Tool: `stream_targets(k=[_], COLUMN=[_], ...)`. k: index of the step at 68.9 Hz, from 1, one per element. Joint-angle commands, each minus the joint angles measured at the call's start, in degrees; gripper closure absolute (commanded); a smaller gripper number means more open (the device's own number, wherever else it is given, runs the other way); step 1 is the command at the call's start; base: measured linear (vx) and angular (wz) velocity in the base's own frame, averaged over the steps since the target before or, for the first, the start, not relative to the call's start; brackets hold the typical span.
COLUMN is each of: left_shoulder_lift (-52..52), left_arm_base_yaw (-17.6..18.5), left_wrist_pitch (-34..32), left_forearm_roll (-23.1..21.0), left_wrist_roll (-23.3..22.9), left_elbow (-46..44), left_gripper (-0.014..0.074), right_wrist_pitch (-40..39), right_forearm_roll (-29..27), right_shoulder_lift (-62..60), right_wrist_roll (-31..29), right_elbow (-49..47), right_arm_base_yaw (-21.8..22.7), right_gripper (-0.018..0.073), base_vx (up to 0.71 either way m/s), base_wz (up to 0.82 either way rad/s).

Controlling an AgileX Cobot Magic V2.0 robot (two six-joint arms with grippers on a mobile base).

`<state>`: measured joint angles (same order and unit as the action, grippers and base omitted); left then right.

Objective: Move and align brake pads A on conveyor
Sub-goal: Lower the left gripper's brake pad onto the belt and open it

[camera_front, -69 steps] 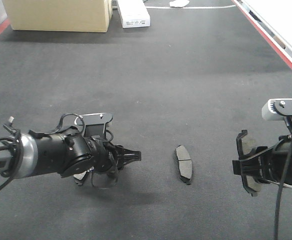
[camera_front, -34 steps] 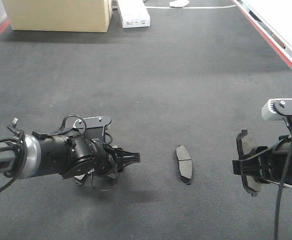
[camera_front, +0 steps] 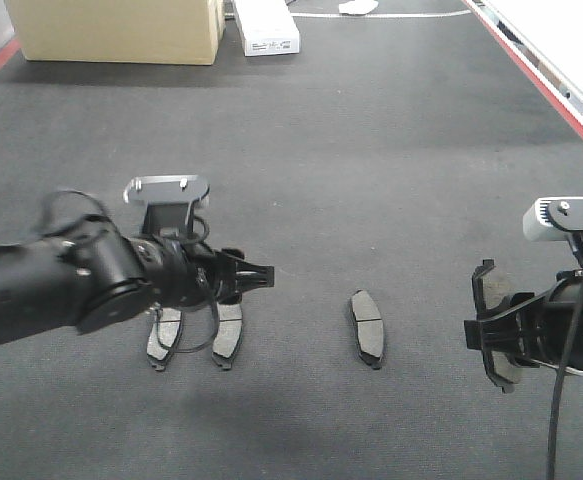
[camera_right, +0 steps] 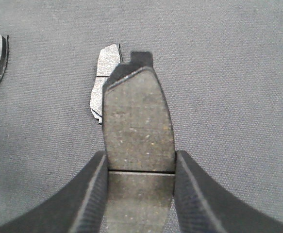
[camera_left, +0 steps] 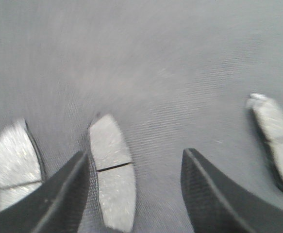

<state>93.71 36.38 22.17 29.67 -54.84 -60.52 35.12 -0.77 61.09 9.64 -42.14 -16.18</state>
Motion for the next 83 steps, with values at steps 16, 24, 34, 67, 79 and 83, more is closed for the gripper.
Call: stream_targets(k=[16, 24, 34, 67, 79, 83], left_shoulder_lift=[-19.8, -28.0, -37.9, -57.1, -57.3, -57.3], left_arm_base_yaw=[2.5, 2.5, 2.5, 2.5, 2.5, 2.5], left_wrist_pitch=[-0.2, -0.2, -0.3, 0.1, 0.1, 0.1], left_forearm_roll=[4.9, 4.9, 4.9, 4.9, 4.9, 4.9], left_wrist_roll=[1.5, 1.2, 1.2, 1.2, 1.2, 1.2], left_elbow=[10.0, 15.9, 21.4, 29.8, 29.8, 29.8], left_gripper=[0.0425, 0.0536, 0.0605, 0.0604, 0.0603, 0.0603], right_wrist_pitch=[-3.7, -3.7, -3.7, -3.7, -3.6, -3.6], right_forearm_roll=[0.1, 0.1, 0.1, 0.1, 0.1, 0.1], right_shoulder_lift=[-0.9, -0.9, -0.9, -0.9, -0.9, -0.9], right_wrist_roll=[-0.3, -0.3, -0.3, -0.3, -0.3, -0.3], right_elbow=[-1.7, -1.7, -1.7, -1.7, -1.7, -1.7], right_arm_base_yaw=[0.2, 0.2, 0.2, 0.2, 0.2, 0.2], right_gripper=[0.0500, 0.0500, 0.0500, 0.0500, 0.0500, 0.0500], base_vx=[0.00, 0.00, 0.00, 0.00, 0.00, 0.00], base_wz=[0.00, 0.00, 0.00, 0.00, 0.00, 0.00])
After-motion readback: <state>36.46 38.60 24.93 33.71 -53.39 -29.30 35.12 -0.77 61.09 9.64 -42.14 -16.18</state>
